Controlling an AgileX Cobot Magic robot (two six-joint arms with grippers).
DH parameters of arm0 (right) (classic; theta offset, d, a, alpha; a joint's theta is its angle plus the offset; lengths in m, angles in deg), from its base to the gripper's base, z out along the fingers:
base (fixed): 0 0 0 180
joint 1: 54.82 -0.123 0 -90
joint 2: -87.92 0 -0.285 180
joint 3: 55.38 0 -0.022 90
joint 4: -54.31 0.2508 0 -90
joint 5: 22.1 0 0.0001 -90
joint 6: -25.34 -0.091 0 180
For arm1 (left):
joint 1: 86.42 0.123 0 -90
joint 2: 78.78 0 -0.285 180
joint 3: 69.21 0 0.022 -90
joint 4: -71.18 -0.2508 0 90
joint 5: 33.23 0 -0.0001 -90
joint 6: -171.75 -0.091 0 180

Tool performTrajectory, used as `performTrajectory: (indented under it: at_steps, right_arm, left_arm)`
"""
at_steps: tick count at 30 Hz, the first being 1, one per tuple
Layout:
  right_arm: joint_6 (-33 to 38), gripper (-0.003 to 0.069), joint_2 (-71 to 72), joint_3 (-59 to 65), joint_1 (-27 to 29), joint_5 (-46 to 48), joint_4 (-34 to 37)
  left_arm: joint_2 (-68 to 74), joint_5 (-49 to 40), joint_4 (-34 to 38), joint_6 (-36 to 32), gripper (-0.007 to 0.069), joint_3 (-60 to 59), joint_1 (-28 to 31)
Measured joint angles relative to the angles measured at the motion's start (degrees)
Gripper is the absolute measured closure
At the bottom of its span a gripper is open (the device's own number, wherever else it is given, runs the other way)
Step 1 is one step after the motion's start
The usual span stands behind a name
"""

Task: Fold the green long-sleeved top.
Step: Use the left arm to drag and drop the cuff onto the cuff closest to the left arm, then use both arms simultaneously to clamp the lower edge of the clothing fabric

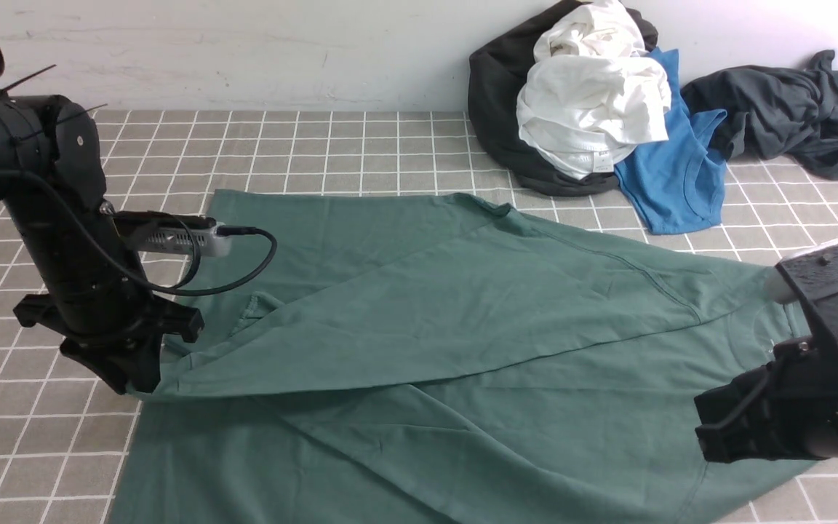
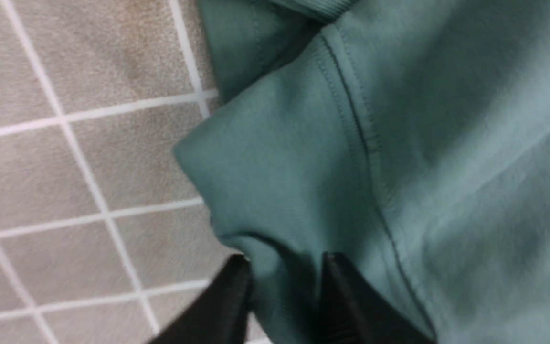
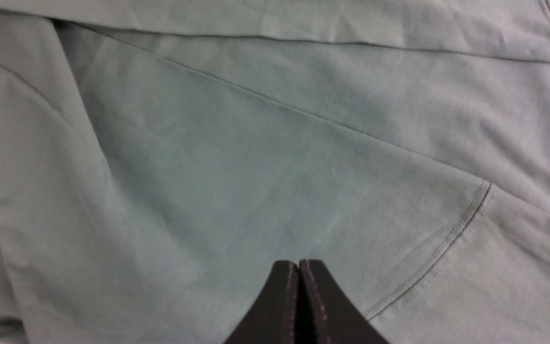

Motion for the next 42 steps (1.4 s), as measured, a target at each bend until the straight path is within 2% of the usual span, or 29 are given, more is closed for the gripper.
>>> performTrajectory:
  at_steps: [3, 5, 6, 8, 9, 12, 15, 22, 25, 28, 32, 35, 38, 42]
  right_arm:
    - [0.1, 0.0673, 0.0, 0.0, 0.0, 0.1, 0.2]
    - [0.3, 0.0673, 0.0, 0.0, 0.0, 0.2, 0.2]
    - [0.8, 0.0673, 0.0, 0.0, 0.0, 0.6, 0.2]
    - [2.0, 0.0673, 0.0, 0.0, 0.0, 1.4, 0.6]
    - [2.3, 0.0673, 0.0, 0.0, 0.0, 1.5, 0.7]
    - [6.4, 0.0673, 0.0, 0.0, 0.0, 2.8, 2.9]
    - [9.7, 0.0673, 0.0, 0.0, 0.0, 3.6, 5.3]
    - [16.7, 0.0673, 0.0, 0.0, -0.4, 4.2, 11.9]
    - [19.6, 0.0673, 0.0, 0.0, -0.4, 4.8, 14.0]
    - [21.3, 0.0673, 0.0, 0.0, -0.4, 5.1, 15.7]
    - [22.2, 0.0673, 0.0, 0.0, -0.4, 5.2, 16.6]
    - [23.4, 0.0673, 0.0, 0.0, -0.4, 5.6, 16.6]
    - [27.9, 0.0673, 0.0, -0.1, -0.4, 8.6, 16.6]
    - [34.9, 0.0667, 0.0, -0.9, -0.4, 13.7, 15.2]
  left_arm:
    - [-5.1, -1.5, -0.6, -0.6, 0.0259, -1.4, -1.6]
    - [-7.7, -1.6, -0.6, -1.0, 0.0205, -2.9, -3.0]
    - [-11.4, -1.4, -0.7, -2.6, 0.0148, -6.3, -5.9]
    - [-15.6, 0.4, -0.9, -6.0, 0.0102, -11.3, -9.4]
    - [-15.9, 1.0, -0.9, -7.1, 0.0099, -11.9, -10.2]
    - [-20.4, 7.9, -1.6, -18.4, 0.0074, -23.6, -17.0]
    - [-21.6, 12.3, -2.1, -26.7, 0.0072, -31.6, -21.4]
    - [-21.8, 21.7, -4.0, -36.5, 0.0074, -42.0, -24.9]
    - [-22.2, 25.6, -6.9, -37.5, 0.0115, -44.6, -25.1]
    - [-23.0, 27.0, -9.4, -34.3, 0.0207, -45.5, -25.4]
    - [-23.5, 31.2, -15.8, -28.6, 0.0419, -45.6, -25.5]
    - [-26.3, 31.6, -17.2, -27.2, 0.0554, -45.8, -25.5]
    - [-31.9, 29.2, -16.8, -26.0, 0.0617, -45.8, -25.5]
    - [-37.9, 24.5, -14.9, -24.9, 0.0622, -45.8, -25.5]
